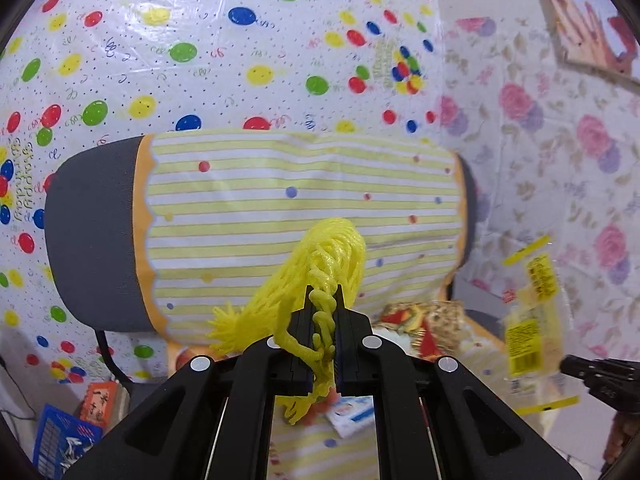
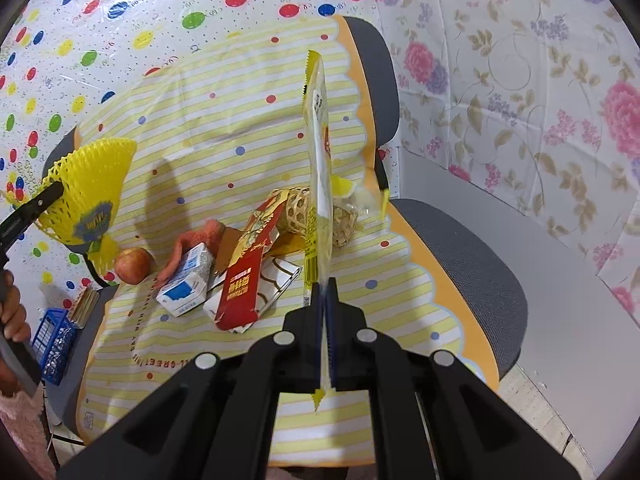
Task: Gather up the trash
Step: 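Grasp the yellow foam fruit net with the left gripper while the right gripper holds the snack, then carry both items over the bin and open both grippers to drop them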
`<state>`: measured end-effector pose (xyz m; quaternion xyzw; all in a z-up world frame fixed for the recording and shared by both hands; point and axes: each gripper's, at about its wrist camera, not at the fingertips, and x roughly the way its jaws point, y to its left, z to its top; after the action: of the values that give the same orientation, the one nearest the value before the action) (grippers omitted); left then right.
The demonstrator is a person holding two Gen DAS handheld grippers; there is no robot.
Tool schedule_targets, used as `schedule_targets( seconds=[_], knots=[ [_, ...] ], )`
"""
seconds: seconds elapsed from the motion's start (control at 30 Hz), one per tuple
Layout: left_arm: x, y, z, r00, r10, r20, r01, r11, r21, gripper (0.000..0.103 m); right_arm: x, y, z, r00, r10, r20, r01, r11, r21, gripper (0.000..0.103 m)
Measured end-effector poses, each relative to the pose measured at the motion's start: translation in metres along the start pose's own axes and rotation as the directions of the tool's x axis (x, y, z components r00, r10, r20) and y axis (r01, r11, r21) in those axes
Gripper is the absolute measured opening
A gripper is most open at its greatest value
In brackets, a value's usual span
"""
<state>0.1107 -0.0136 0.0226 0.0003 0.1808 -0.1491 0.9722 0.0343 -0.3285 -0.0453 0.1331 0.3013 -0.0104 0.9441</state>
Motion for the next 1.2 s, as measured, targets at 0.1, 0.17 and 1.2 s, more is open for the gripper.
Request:
schedule_targets(
  seconds=[0.1,0.17,1.2],
  knots=[
    [-0.016,-0.018,-0.011,0.998,-0.061,-0.007,0.061,0.998,-0.003,0.007,-0.018,0.001,-0.005,1.000,-0.005,0.009,0.005,1.000,-0.013,0.003],
    [-0.024,-0.034,-0.022,0.995,-0.096,-0.018,0.097,0.995,0.005,0.007,-0.029,0.001,-0.010,1.000,-0.013,0.015,0.013,1.000,-0.015,0.003],
    [-0.078,-0.255,-0.193,0.808,-0.523,-0.271,0.562,0.823,0.087,0.008,-0.161,-0.077,-0.182,0.937,-0.326,-0.130,0.341,0.931,0.126,0.003]
  ],
)
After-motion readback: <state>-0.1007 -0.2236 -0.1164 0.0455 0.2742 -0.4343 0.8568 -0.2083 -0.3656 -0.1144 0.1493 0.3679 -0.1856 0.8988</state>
